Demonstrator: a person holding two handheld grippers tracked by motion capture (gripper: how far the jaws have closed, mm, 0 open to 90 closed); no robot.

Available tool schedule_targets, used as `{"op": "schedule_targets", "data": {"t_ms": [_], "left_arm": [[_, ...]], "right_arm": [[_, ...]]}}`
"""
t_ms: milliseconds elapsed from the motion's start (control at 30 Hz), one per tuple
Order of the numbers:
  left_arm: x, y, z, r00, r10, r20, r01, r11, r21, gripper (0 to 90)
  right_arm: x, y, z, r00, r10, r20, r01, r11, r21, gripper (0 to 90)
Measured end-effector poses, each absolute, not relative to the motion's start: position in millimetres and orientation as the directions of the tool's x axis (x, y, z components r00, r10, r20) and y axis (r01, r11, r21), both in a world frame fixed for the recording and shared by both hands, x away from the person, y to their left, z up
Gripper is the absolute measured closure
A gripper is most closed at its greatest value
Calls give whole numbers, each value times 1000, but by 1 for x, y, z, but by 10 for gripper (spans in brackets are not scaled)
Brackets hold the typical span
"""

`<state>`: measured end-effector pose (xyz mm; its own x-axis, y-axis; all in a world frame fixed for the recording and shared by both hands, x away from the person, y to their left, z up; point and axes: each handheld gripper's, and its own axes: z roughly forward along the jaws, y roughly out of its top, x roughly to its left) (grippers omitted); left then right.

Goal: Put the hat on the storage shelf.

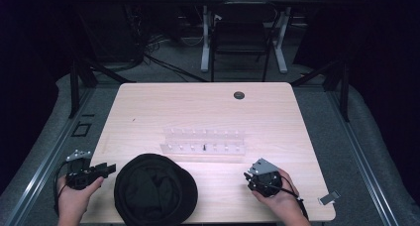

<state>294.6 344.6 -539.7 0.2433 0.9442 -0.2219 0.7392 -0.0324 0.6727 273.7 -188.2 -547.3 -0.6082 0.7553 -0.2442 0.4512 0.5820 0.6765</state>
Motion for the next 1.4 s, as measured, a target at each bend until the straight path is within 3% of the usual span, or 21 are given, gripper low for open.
{"op": "schedule_targets", "data": {"t_ms": [767, 1067, 1400], "left_arm": [[276, 331, -521, 286, 929, -234, 782, -86, 617, 620], [274, 325, -529, 303, 918, -255, 810, -107, 576, 632], [274, 326, -538, 288, 916, -279, 829, -93, 551, 660]], "right_arm": [[262, -135, -517, -763, 639, -94, 394, 576, 716, 670], [253, -103, -502, -821, 569, -37, 362, 570, 738, 601], [249, -72, -507, -860, 510, 19, 353, 567, 745, 547]]}}
